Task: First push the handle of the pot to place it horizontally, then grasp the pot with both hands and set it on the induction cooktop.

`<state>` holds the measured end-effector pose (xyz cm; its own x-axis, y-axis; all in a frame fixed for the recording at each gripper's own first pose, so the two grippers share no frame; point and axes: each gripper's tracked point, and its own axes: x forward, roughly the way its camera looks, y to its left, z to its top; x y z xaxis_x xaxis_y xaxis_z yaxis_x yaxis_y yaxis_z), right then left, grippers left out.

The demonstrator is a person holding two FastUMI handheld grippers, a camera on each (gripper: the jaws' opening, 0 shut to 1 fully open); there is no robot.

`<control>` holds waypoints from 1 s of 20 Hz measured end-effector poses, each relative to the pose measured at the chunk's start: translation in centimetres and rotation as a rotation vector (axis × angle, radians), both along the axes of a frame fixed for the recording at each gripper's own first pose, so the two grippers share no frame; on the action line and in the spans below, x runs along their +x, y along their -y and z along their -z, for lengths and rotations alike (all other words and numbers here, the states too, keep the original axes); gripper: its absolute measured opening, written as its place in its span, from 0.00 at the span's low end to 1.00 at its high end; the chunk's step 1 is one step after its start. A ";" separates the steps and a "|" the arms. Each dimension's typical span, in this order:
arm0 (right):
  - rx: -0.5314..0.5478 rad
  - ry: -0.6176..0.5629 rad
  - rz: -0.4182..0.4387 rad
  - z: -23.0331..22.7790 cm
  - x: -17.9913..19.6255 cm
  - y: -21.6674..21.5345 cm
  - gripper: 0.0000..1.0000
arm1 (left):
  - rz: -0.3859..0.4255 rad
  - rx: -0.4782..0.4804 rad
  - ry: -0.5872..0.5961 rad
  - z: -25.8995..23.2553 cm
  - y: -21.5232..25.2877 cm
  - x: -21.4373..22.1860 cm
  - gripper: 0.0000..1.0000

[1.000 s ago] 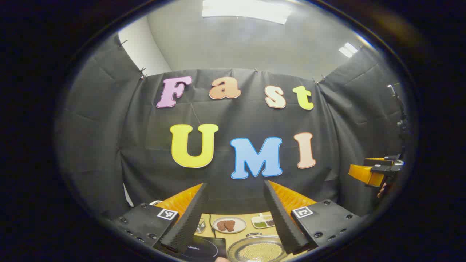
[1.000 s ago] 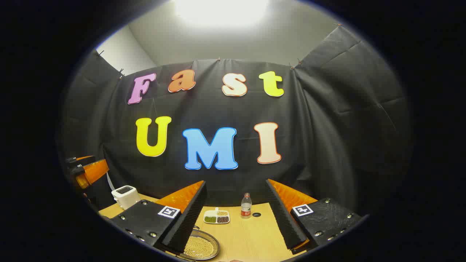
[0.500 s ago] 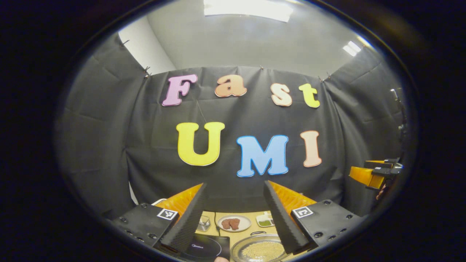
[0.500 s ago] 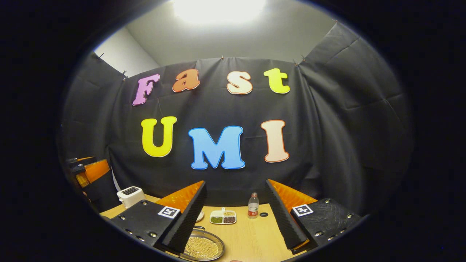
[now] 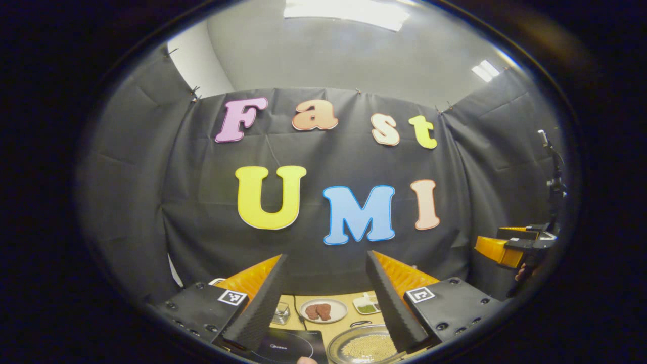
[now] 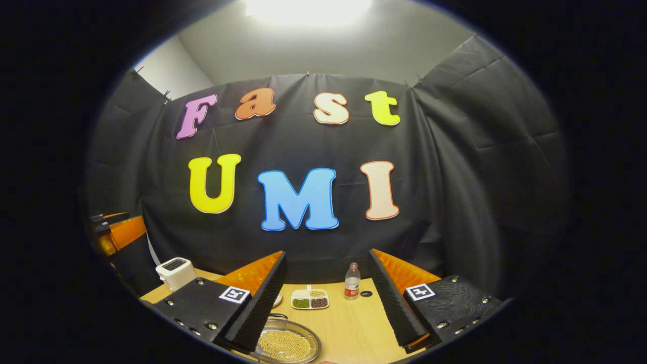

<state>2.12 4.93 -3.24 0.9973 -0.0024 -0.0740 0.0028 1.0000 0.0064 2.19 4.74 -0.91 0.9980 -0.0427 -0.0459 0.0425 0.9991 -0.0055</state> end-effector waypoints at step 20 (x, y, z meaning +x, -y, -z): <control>0.071 -0.583 -0.196 19.8 -3.3 -9.7 0.18 | 0.040 -0.028 -0.087 5.8 -3.6 1.0 0.95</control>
<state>-1.16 14.68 -23.03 0.7740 0.2016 -0.6003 -0.1579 0.9795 0.1255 3.20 8.38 -6.75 0.9878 -0.0845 -0.1307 0.0800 0.9960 -0.0392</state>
